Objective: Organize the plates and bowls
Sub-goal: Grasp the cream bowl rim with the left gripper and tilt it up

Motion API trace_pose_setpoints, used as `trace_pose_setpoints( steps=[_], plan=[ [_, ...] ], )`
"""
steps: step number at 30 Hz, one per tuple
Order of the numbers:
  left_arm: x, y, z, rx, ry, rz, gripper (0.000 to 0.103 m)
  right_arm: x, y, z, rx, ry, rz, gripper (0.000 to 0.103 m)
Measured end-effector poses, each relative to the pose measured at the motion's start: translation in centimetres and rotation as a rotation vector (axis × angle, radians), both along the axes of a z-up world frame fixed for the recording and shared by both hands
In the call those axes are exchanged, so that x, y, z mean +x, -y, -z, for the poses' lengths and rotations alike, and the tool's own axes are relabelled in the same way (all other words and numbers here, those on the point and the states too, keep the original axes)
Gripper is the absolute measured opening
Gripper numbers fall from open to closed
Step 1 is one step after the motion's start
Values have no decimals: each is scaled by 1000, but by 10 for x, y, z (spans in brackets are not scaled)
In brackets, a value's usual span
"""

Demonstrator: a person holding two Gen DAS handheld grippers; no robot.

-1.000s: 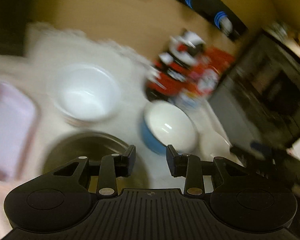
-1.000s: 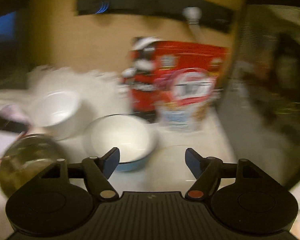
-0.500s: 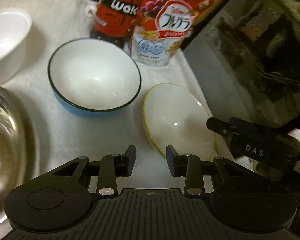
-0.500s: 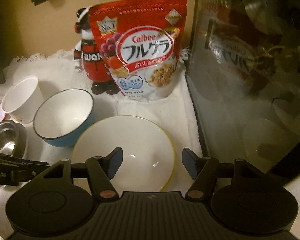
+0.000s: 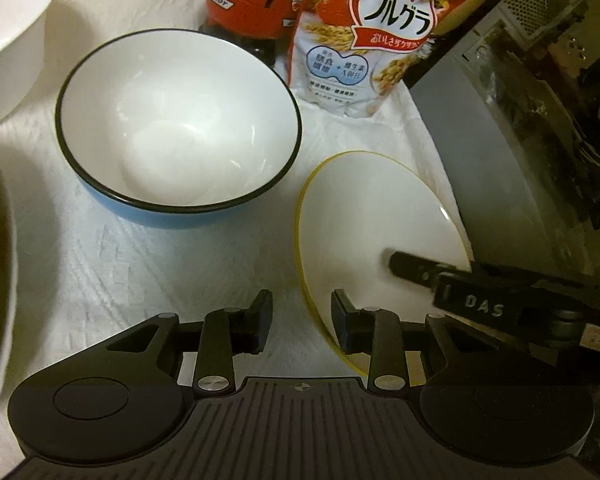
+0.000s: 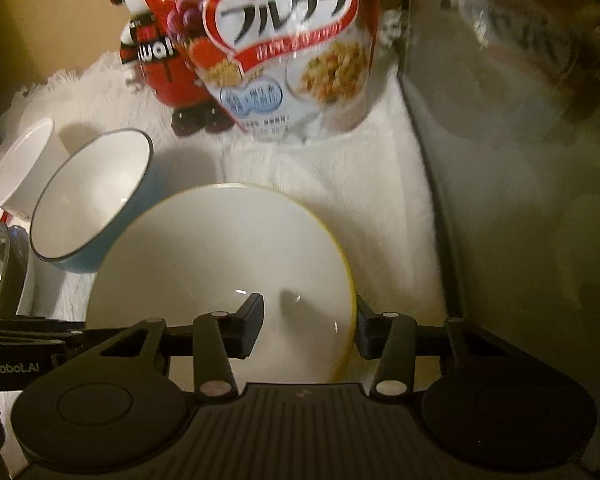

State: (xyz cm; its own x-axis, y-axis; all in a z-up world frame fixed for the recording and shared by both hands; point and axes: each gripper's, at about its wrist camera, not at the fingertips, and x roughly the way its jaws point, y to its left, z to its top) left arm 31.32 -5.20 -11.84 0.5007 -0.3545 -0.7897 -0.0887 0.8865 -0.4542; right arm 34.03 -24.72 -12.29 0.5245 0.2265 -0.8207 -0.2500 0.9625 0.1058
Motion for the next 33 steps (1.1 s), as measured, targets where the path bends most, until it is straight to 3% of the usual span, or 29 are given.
trace_pose_setpoints(
  steps=[4, 12, 18, 27, 33],
  plan=[
    [5, 6, 2, -16, 8, 23, 24, 6, 2, 13, 8, -55, -16, 35],
    [5, 13, -1, 48, -1, 39, 24, 1, 7, 16, 79, -91, -16, 33],
    [-19, 6, -13, 85, 0, 86, 25, -27, -2, 8, 94, -92, -28, 33],
    [-67, -42, -19, 108, -43, 63, 30, -60, -50, 5, 129, -121, -130, 33],
    [-76, -64, -16, 103, -43, 27, 27, -63, -77, 13, 114, -125, -156, 33]
  ],
)
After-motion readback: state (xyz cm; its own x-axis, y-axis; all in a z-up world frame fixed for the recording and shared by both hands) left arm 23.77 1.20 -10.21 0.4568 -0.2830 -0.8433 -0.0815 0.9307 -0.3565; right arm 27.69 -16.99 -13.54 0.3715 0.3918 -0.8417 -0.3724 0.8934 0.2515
